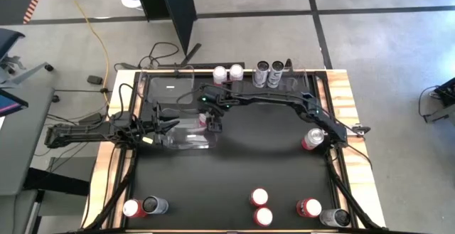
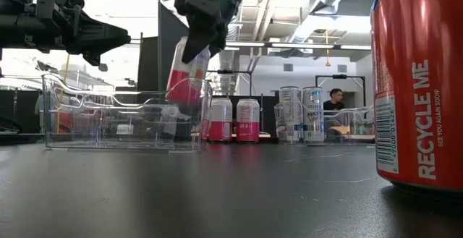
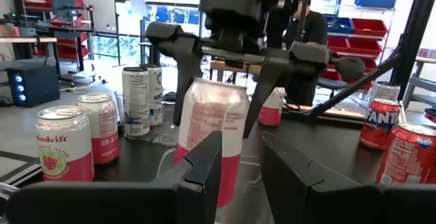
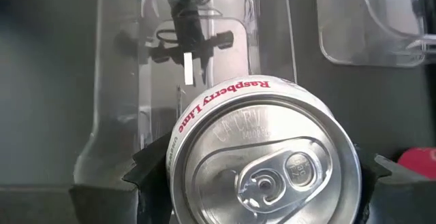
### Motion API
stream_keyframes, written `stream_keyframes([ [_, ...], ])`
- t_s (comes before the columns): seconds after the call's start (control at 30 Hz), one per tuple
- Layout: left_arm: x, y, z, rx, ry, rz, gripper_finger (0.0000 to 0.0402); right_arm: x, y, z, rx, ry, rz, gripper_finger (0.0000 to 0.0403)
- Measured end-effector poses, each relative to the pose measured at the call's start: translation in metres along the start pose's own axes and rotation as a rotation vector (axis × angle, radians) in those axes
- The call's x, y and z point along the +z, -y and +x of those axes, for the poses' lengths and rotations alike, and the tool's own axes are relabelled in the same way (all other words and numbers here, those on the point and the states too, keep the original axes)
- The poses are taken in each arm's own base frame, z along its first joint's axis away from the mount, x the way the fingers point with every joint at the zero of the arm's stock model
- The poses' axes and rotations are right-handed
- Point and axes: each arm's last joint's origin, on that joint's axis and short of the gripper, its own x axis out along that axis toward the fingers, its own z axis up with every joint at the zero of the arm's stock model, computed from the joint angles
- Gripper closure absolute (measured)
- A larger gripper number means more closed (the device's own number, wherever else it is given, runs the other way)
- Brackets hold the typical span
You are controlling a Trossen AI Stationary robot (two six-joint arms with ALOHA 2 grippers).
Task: Sort soda cans
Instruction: Put the bottom left pink-white soda can into the bottom transparent bin
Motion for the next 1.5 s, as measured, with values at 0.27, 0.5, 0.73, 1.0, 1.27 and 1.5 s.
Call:
stream_keyframes([
  [0.27, 0.0, 0.0, 0.0, 0.0, 0.0, 0.0, 0.0308, -0.003, 0.004, 0.02, 0.009, -0.025, 0.005, 0.0112],
  [0.5, 0.0, 0.0, 0.0, 0.0, 0.004, -0.001, 0.0308, -0.009, 0.009, 0.033, 0.015, -0.066, 0.027, 0.0112],
  [0.73, 0.0, 0.0, 0.0, -0.001, 0.005, -0.002, 0.0308, -0.014, 0.012, 0.051, 0.023, -0.105, 0.05, 0.0112],
  [1.0, 0.0, 0.0, 0.0, -0.001, 0.003, -0.001, 0.0308, -0.016, 0.012, 0.059, 0.025, -0.117, 0.05, 0.0101],
  [1.27, 0.0, 0.0, 0.0, -0.001, 0.003, -0.003, 0.0308, -0.017, 0.014, 0.059, 0.022, -0.117, 0.069, 0.0093],
  [1.5, 0.0, 0.0, 0.0, -0.001, 0.003, -0.004, 0.0308, -0.017, 0.013, 0.059, 0.022, -0.119, 0.067, 0.0061],
])
